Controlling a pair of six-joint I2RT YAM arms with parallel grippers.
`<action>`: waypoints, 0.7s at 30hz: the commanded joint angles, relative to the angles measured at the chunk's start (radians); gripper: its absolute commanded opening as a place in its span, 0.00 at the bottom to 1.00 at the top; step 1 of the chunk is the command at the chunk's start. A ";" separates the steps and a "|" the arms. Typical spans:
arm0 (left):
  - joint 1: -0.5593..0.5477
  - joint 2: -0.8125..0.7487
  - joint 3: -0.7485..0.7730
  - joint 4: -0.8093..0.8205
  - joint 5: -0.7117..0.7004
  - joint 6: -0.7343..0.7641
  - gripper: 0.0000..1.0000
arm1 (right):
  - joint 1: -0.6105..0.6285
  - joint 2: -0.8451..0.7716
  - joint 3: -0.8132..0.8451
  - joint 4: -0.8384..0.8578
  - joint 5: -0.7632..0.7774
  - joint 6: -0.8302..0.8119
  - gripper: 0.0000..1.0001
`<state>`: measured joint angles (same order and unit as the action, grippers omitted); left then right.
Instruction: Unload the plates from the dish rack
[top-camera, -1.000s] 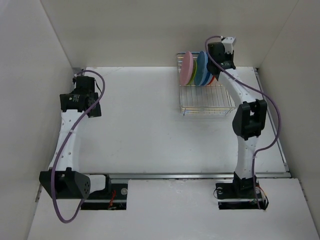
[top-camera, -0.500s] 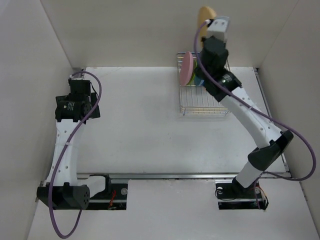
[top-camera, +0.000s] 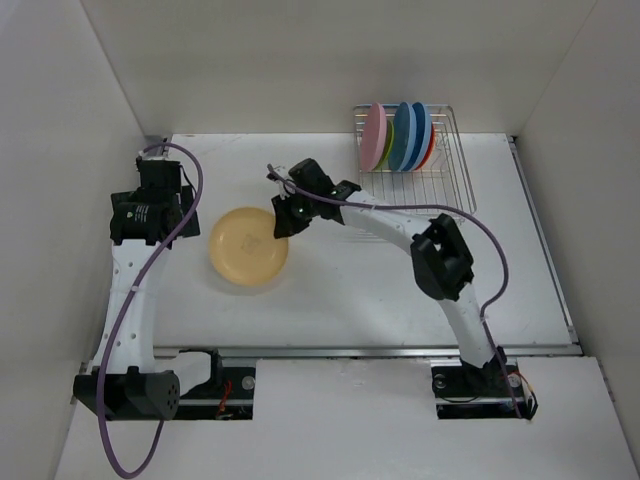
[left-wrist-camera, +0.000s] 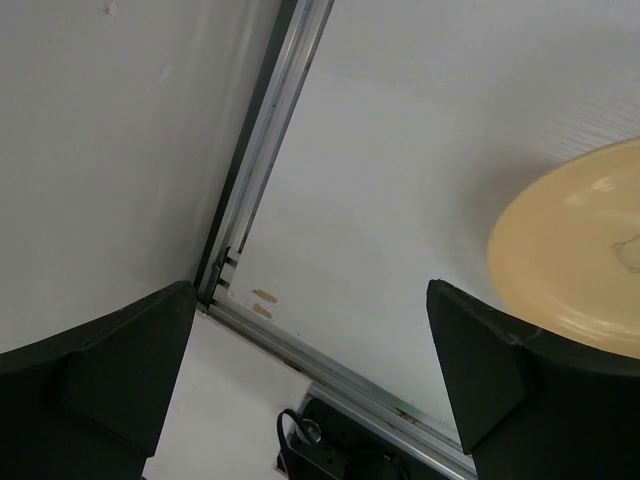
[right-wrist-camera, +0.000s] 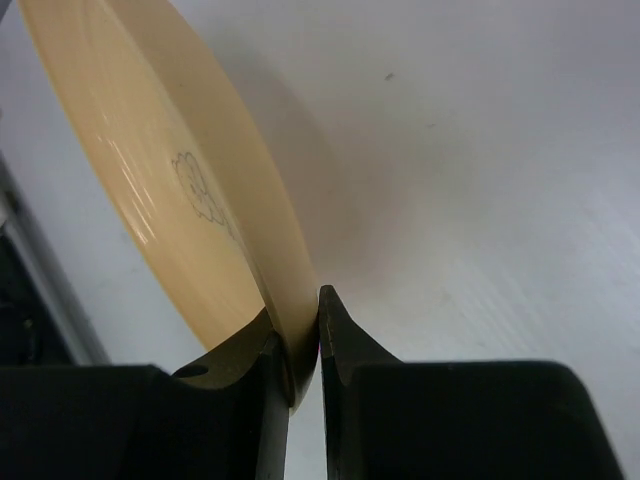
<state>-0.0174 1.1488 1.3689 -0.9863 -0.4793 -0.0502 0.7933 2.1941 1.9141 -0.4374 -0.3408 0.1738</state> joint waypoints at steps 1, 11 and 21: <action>0.007 -0.015 -0.008 0.001 -0.019 0.000 1.00 | -0.002 0.059 0.115 0.039 -0.322 0.122 0.00; 0.007 -0.006 -0.008 0.001 -0.001 0.009 1.00 | -0.043 0.184 0.068 0.039 -0.290 0.214 0.29; 0.007 -0.026 -0.017 0.011 0.008 0.018 1.00 | -0.043 -0.008 -0.006 -0.029 -0.060 0.196 0.70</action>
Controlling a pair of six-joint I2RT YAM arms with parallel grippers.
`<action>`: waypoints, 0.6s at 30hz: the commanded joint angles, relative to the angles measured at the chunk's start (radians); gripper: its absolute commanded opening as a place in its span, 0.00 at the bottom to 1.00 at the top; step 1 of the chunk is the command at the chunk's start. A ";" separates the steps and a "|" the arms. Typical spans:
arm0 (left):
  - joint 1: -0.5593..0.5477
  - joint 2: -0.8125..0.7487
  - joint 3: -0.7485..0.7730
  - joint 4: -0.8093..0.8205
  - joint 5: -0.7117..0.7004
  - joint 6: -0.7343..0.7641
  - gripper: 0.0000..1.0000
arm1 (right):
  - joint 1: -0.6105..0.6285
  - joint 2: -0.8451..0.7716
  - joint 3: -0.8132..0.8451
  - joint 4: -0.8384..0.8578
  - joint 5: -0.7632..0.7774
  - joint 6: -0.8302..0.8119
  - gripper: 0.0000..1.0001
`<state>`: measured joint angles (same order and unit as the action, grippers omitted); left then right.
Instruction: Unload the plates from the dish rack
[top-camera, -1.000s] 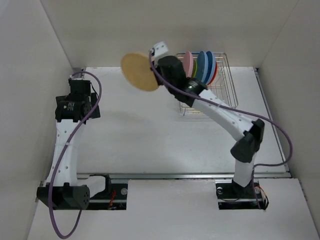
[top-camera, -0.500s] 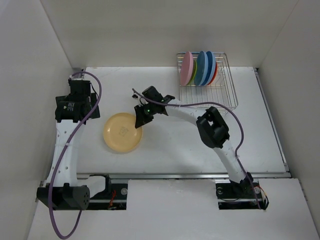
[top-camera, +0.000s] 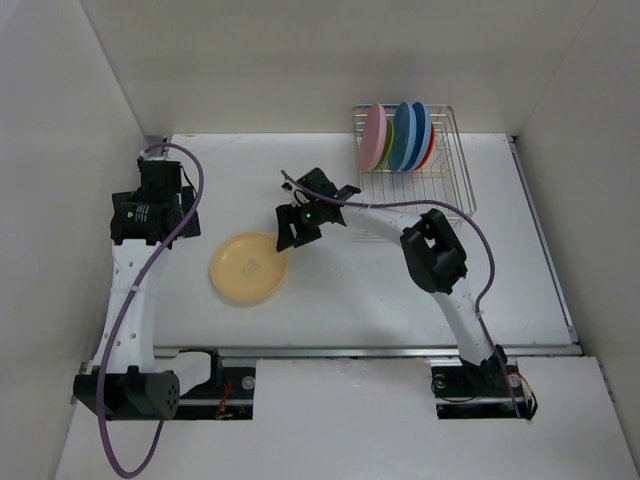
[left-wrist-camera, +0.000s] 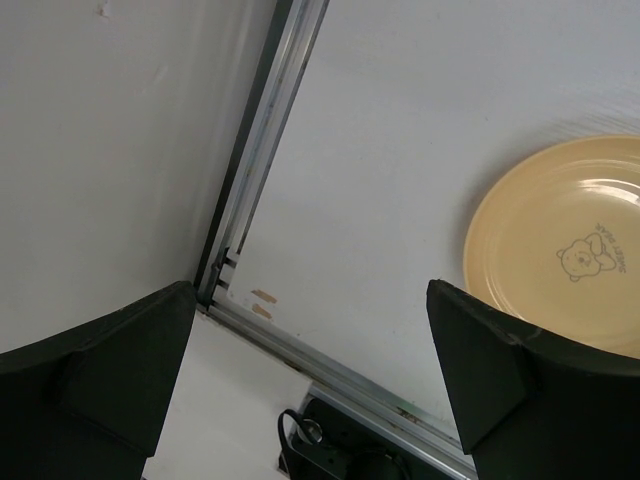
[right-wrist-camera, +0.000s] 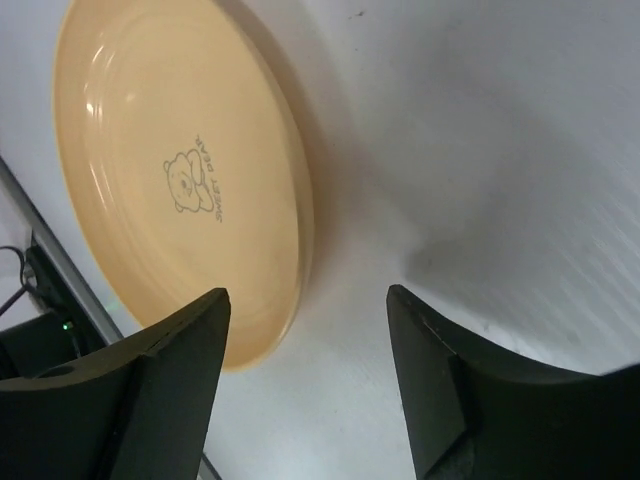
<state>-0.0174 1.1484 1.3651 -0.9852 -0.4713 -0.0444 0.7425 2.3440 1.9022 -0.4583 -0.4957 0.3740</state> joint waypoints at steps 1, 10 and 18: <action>0.007 -0.026 -0.014 0.010 0.000 0.012 1.00 | 0.008 -0.184 -0.008 -0.017 0.158 -0.004 0.70; 0.007 -0.026 -0.027 0.010 0.097 0.032 1.00 | 0.008 -0.599 -0.236 -0.057 0.505 -0.004 0.77; 0.007 -0.035 -0.037 0.000 0.165 0.055 1.00 | -0.109 -0.837 -0.296 -0.197 0.940 0.046 0.85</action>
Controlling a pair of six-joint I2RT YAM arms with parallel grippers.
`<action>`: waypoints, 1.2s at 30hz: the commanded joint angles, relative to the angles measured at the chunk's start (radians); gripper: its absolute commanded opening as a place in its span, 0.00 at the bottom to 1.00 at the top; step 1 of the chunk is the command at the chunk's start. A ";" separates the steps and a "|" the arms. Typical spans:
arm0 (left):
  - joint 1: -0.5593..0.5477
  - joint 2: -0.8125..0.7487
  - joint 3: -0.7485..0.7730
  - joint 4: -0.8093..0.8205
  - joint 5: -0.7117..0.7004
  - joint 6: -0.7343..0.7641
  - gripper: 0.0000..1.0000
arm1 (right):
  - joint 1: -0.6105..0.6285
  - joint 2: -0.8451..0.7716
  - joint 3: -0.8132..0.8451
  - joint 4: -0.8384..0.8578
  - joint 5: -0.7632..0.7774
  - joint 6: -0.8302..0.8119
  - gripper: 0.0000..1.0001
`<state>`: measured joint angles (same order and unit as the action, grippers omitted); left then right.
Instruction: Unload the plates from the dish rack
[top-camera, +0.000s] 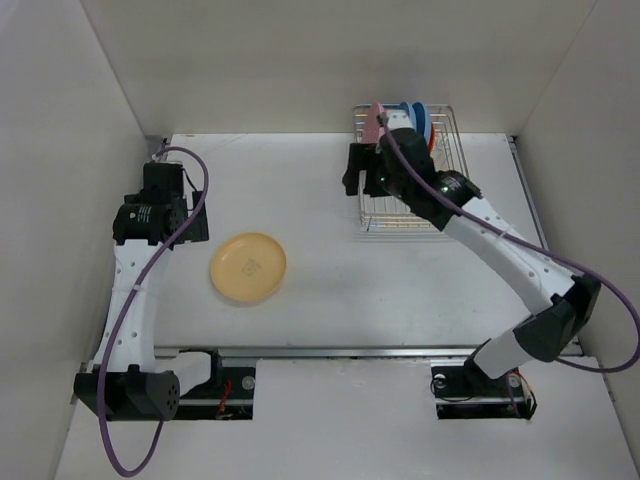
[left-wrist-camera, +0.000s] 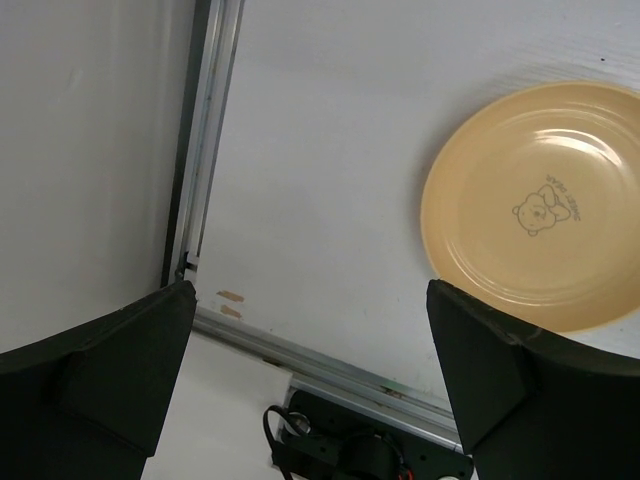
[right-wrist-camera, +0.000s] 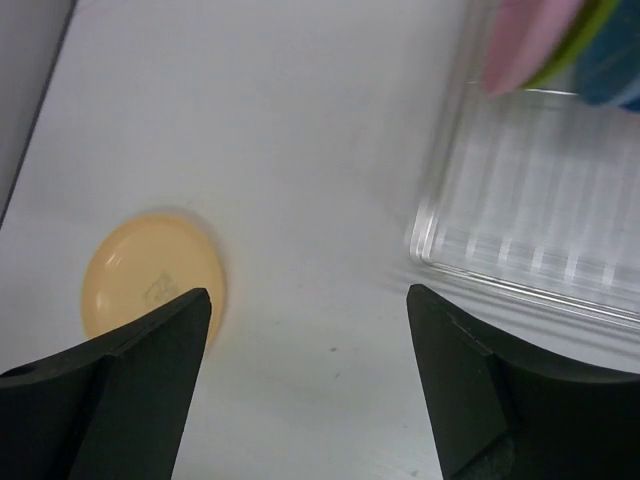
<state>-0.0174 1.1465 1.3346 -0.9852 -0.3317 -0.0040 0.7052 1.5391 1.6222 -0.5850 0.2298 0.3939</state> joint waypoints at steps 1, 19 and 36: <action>0.007 -0.033 -0.006 0.000 0.025 0.015 1.00 | -0.145 -0.033 -0.007 -0.070 0.226 0.026 0.86; 0.007 0.119 0.043 -0.029 -0.016 0.015 1.00 | -0.576 0.519 0.497 -0.010 0.174 0.042 0.36; 0.007 0.156 0.052 -0.029 -0.017 0.015 1.00 | -0.642 0.714 0.507 0.129 -0.049 0.051 0.40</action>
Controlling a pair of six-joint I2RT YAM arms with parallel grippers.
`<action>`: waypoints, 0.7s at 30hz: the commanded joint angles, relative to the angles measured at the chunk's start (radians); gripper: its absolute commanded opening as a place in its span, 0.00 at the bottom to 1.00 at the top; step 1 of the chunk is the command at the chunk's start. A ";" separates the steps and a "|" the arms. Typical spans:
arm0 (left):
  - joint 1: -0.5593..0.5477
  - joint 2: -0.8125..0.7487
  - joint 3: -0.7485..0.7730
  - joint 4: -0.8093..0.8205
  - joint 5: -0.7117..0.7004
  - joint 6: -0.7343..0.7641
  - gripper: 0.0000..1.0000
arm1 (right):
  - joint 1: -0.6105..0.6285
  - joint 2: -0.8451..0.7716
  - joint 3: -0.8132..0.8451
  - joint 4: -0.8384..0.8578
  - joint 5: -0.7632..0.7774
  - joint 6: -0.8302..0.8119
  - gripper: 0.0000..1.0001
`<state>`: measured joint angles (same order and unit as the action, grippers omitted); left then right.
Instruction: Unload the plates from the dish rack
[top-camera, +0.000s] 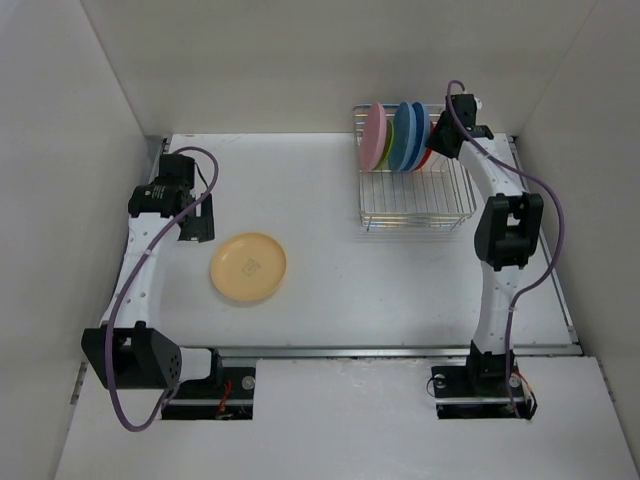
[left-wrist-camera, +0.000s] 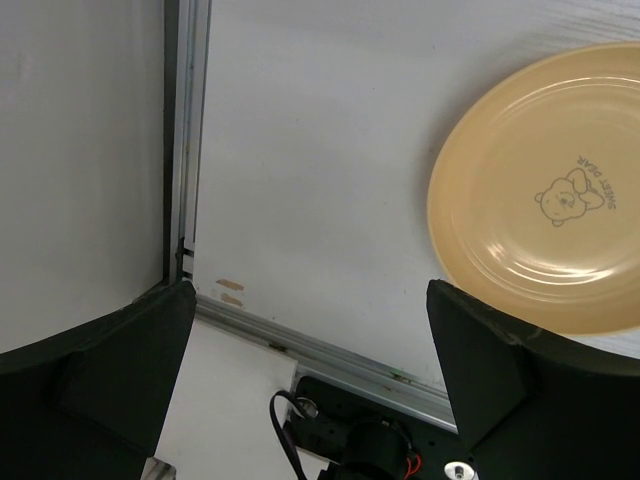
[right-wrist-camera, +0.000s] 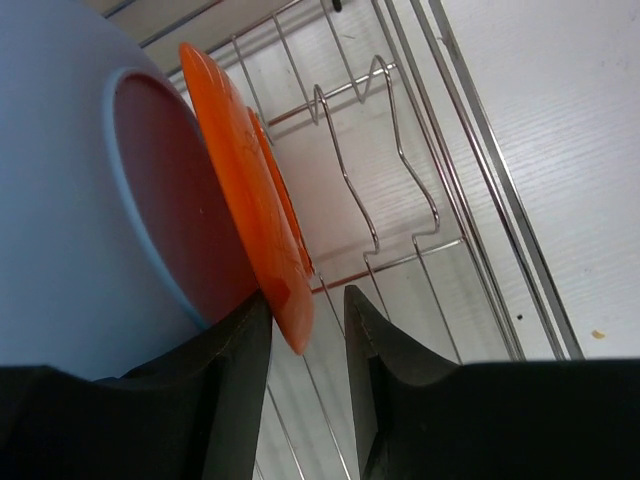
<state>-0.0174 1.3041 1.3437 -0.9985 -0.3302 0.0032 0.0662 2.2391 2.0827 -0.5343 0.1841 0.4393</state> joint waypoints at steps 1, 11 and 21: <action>0.007 -0.002 0.043 -0.015 -0.018 0.007 1.00 | -0.003 0.031 0.057 0.092 -0.003 0.006 0.40; 0.007 -0.002 0.034 -0.015 -0.009 0.017 1.00 | -0.012 -0.139 -0.044 0.177 -0.029 -0.005 0.00; 0.007 -0.054 0.025 -0.015 0.020 0.017 1.00 | 0.020 -0.363 0.025 0.021 0.302 -0.155 0.00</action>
<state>-0.0174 1.3041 1.3437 -0.9997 -0.3168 0.0116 0.0673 2.0018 2.0144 -0.5205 0.3420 0.3164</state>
